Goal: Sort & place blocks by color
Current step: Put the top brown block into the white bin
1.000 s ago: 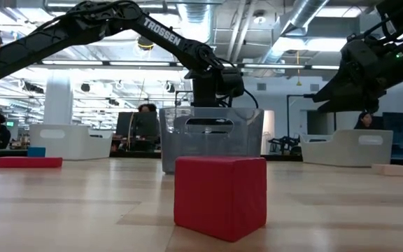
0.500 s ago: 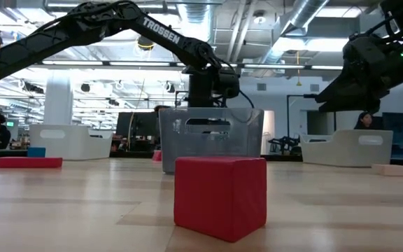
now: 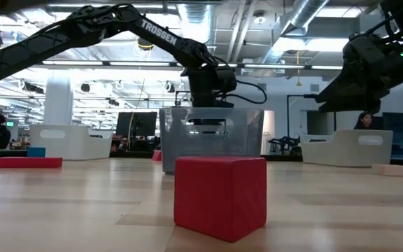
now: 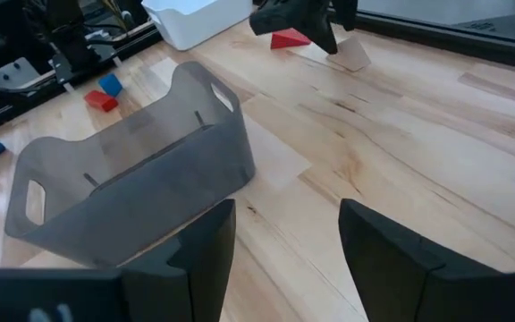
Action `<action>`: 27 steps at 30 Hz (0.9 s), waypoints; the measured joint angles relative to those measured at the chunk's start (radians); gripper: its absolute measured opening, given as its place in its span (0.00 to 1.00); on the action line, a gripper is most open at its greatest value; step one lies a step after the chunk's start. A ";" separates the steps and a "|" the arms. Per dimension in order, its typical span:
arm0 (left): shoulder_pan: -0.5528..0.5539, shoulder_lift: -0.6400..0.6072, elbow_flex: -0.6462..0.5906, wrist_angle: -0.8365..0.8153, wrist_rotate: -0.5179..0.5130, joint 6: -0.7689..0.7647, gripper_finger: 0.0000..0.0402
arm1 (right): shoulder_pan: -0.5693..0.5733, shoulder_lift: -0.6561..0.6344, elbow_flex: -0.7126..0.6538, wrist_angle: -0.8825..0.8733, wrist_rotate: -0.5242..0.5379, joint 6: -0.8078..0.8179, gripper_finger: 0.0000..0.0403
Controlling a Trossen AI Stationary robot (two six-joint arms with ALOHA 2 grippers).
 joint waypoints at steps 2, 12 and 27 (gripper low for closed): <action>0.010 0.000 0.000 -0.003 0.023 0.057 0.51 | 0.000 0.000 0.000 0.000 0.000 0.000 0.55; 0.020 0.000 0.000 0.010 0.037 0.238 0.43 | 0.000 0.000 0.000 0.000 0.002 0.001 0.55; 0.041 0.000 0.000 0.022 0.113 0.323 0.42 | 0.007 0.000 0.000 -0.002 -0.001 0.008 0.55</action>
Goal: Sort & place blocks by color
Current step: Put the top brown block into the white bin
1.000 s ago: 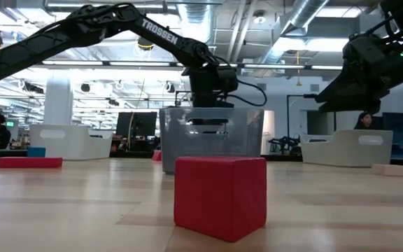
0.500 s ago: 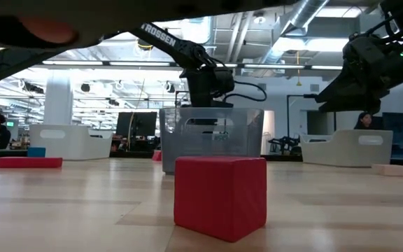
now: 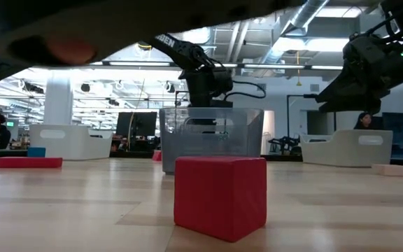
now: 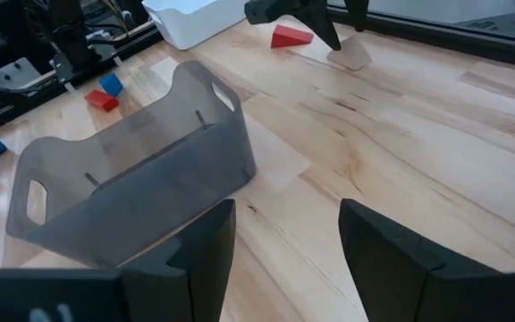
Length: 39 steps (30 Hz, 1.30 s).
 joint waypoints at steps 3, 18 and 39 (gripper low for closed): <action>0.015 0.000 -0.015 0.005 0.008 0.000 0.42 | 0.015 0.000 0.000 0.000 0.000 0.000 0.55; 0.025 0.000 -0.072 0.096 0.036 0.018 0.52 | 0.025 0.000 0.000 0.001 0.006 0.003 0.55; 0.043 0.000 -0.074 0.085 0.108 -0.011 0.24 | 0.025 0.000 0.000 0.001 0.008 0.011 0.55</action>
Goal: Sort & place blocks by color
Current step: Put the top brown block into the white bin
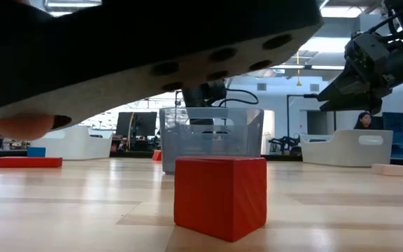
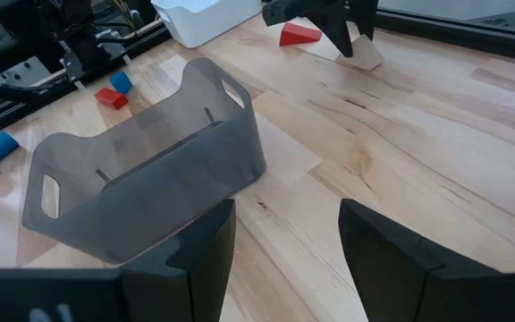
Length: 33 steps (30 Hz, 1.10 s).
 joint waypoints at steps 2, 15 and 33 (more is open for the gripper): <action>0.000 0.000 0.000 0.000 -0.001 0.000 0.24 | 0.000 0.000 0.000 0.000 0.000 0.000 0.55; -0.020 -0.003 0.067 -0.042 -0.108 -0.064 0.25 | 0.000 0.000 0.000 0.000 0.027 0.000 0.55; -0.114 -0.050 0.240 -0.263 -0.046 -0.169 0.24 | 0.037 0.000 0.000 0.000 0.037 -0.022 0.55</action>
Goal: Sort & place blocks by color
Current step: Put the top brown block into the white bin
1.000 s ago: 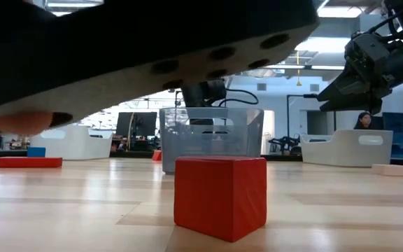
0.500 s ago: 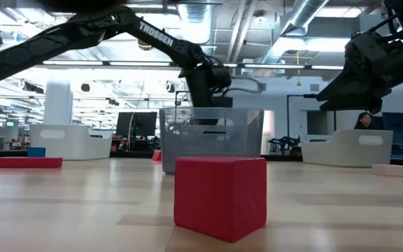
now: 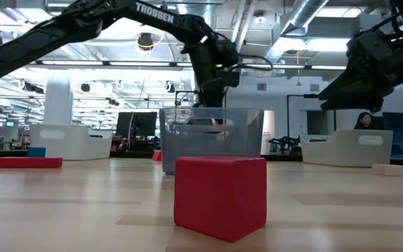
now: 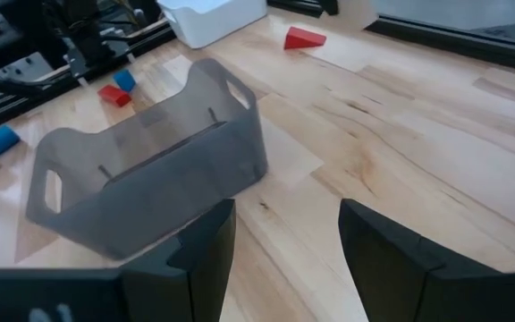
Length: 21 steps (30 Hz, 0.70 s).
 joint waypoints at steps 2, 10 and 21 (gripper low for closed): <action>-0.012 -0.011 0.000 -0.015 0.001 -0.012 0.24 | 0.017 0.000 0.000 0.003 0.018 -0.002 0.55; -0.044 -0.064 -0.001 -0.039 0.004 -0.037 0.24 | 0.053 0.000 0.000 0.032 0.039 -0.017 0.55; -0.042 -0.275 -0.231 0.011 -0.001 -0.114 0.24 | 0.127 0.000 0.000 0.037 0.068 0.007 0.55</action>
